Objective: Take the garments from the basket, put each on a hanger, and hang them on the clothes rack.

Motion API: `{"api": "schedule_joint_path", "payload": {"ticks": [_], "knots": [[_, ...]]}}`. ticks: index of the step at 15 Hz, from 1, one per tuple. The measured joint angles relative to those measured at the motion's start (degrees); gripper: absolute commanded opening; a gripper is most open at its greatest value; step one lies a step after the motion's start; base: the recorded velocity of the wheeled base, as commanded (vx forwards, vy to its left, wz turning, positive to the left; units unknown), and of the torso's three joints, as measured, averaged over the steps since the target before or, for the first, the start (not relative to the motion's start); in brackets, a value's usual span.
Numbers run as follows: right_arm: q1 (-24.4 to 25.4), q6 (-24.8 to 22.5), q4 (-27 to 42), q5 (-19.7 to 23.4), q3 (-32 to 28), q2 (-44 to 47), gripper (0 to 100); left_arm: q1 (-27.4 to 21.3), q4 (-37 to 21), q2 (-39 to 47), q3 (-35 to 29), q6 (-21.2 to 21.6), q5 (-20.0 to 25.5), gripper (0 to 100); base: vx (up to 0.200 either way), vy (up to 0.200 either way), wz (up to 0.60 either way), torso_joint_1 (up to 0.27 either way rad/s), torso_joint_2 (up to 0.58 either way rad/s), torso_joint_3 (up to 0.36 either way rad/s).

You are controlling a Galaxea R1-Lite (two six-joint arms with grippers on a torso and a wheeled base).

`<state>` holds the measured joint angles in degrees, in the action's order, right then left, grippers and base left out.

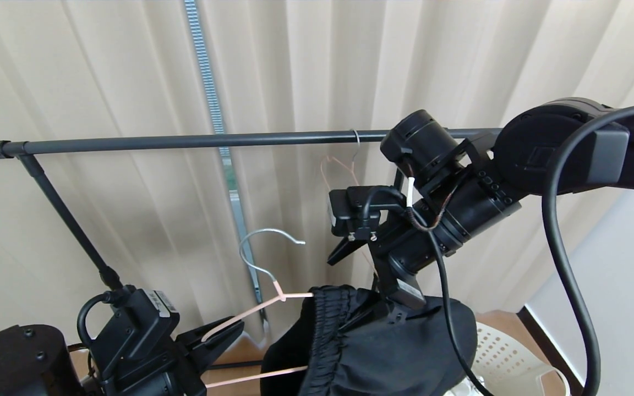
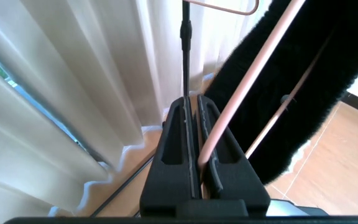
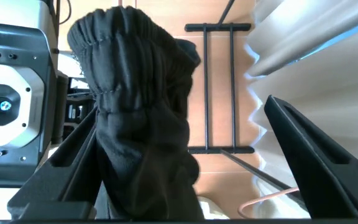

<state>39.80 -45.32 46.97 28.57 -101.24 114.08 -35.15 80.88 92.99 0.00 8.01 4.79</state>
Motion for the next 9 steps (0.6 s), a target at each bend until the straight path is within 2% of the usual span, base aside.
{"api": "schedule_joint_path", "payload": {"ticks": [4, 5, 9], "knots": [[1.2, 0.1, 1.3, 0.0, 0.2, -0.8, 100, 0.0, 0.0, 0.0, 0.0, 0.0, 0.0, 0, 0.000, 0.000, 0.00, 0.000, 0.00, 0.000], [1.6, 0.1, 1.4, 0.0, 0.2, -1.0, 0, 0.0, 0.1, 0.0, 0.0, 0.0, -0.1, 0, 0.000, 0.000, 0.00, 0.000, 0.00, 0.000], [2.0, 1.0, 1.6, -0.1, 0.5, -1.1, 0, 0.0, 2.3, -0.1, 0.0, 0.0, -0.2, 0, 0.000, 0.000, 0.00, 0.000, 0.00, 0.000]]}}
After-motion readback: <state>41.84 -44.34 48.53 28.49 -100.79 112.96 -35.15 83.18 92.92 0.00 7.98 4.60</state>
